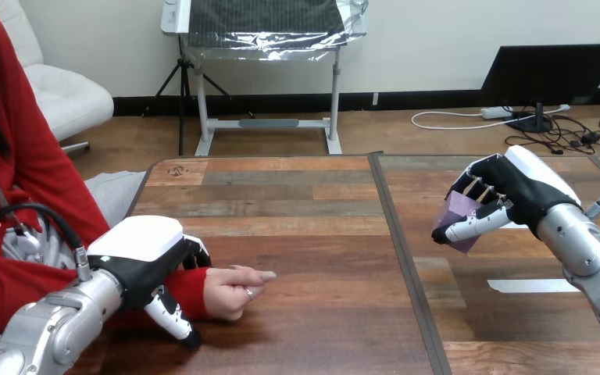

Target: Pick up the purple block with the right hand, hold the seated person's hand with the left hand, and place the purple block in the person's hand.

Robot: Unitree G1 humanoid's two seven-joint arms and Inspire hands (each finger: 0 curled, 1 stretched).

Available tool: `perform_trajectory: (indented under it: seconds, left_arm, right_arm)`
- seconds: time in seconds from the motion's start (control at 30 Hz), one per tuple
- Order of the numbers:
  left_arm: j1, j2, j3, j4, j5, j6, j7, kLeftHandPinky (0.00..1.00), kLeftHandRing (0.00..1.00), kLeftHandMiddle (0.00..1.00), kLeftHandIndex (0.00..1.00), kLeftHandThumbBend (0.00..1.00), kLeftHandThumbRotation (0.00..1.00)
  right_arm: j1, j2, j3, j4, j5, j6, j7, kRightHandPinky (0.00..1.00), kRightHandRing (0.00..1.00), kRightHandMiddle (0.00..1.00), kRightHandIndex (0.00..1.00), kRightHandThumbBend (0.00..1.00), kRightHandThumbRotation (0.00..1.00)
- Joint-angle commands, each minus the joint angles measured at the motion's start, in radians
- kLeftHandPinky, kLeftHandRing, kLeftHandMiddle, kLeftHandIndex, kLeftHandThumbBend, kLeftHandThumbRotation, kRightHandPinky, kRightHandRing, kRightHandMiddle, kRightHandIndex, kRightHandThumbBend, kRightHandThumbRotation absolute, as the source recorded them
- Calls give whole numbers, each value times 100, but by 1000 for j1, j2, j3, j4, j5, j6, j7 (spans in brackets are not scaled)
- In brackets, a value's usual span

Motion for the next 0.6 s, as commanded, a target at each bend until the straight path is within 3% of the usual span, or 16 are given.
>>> perform_trajectory:
  seconds: [0.0,0.57]
  left_arm:
    - [-41,32,-12,43,8,21,8,61,70,72,70,93,20]
    - [-37,39,-7,27,4,35,-13,59,68,72,70,93,19]
  right_arm:
    - [-54,-15,-24,-42,20,-8,-21,40,43,46,49,83,0]
    - [-55,-12,-30,-44,29,-3,-16,40,42,46,49,83,0]
